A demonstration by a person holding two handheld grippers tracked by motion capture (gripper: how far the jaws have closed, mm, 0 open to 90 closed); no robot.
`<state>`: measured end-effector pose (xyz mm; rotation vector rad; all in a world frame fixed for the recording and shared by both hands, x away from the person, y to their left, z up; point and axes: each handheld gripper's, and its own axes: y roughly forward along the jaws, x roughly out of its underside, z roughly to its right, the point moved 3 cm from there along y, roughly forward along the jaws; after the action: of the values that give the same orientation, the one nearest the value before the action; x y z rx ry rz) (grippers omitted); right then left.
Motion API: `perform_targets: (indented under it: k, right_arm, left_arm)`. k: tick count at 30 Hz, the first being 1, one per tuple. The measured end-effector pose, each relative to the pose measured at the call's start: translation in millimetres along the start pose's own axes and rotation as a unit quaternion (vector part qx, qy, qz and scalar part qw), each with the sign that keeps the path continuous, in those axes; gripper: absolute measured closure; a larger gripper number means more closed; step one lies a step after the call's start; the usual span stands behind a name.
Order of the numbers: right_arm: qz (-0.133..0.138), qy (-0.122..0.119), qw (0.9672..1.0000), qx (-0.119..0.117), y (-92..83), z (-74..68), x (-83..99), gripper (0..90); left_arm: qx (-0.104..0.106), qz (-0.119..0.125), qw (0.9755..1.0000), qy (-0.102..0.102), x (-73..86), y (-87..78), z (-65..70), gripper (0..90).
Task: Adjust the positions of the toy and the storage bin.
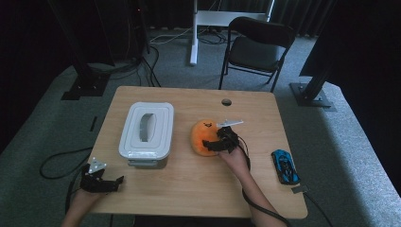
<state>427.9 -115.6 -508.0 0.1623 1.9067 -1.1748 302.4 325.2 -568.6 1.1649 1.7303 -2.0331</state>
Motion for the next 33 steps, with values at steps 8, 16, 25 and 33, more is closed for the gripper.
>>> perform_targets:
  k: [8,16,25,33]
  right_arm:
    - [-0.009,-0.007,0.9999,0.004,0.7,-1.8,1.8,40.5]
    - [-0.005,-0.019,0.9995,0.025,-9.0,-7.2,1.4,64.6]
    - [0.002,-0.017,0.9990,0.041,-28.7,3.3,-8.9,72.7]
    - [0.022,-0.006,0.9976,0.066,-61.4,33.7,-17.9,72.6]
  left_arm:
    - [0.000,0.000,1.0000,0.000,0.0,0.0,0.0,0.2]
    - [0.000,0.000,1.0000,0.000,0.0,0.0,0.0,0.3]
    - [0.000,0.000,1.0000,0.000,0.0,0.0,0.0,0.3]
    - [0.000,0.000,1.0000,0.000,0.0,0.0,0.0,0.2]
